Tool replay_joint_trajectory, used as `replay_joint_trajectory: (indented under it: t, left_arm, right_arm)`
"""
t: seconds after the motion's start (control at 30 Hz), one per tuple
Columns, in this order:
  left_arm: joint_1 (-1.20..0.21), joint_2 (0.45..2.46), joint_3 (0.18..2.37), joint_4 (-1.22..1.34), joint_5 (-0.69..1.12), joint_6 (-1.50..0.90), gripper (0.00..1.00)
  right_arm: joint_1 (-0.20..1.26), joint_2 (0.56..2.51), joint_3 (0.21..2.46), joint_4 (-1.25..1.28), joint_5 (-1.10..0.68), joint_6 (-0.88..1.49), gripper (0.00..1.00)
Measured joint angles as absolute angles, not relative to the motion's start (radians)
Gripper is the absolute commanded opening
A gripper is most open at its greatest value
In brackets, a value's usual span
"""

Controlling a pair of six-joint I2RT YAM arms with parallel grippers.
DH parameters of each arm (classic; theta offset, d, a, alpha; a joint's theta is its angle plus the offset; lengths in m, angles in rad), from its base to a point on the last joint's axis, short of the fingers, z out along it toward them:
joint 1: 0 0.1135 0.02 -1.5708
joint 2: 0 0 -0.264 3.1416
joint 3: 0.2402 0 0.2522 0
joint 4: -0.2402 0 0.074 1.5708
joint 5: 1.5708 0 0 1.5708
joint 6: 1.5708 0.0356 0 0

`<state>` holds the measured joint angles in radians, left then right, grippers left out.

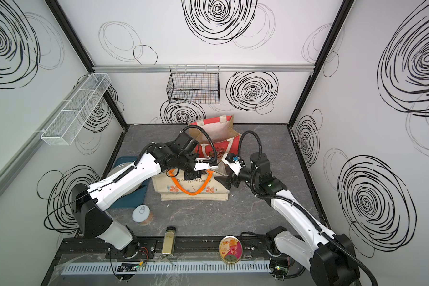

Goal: Put away the canvas bag
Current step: Press the canvas bag at the center of the board.

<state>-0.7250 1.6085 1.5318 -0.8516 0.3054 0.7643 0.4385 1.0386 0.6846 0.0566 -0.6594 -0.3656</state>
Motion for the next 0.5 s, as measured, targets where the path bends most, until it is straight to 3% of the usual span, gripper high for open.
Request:
replay_joint_trajectory:
  t: [0.27,0.5]
  left_arm:
    - [-0.723,1.609,1.532,-0.859,0.324,0.771,0.0]
    - [-0.713,1.616,1.541,-0.897,0.324,0.771,0.0]
  right_arm:
    - [0.445,1.126,0.685,0.142,-0.75,-0.412,0.99]
    - [0.463,1.173,0.685,0.168,-0.763,-0.439,0.79]
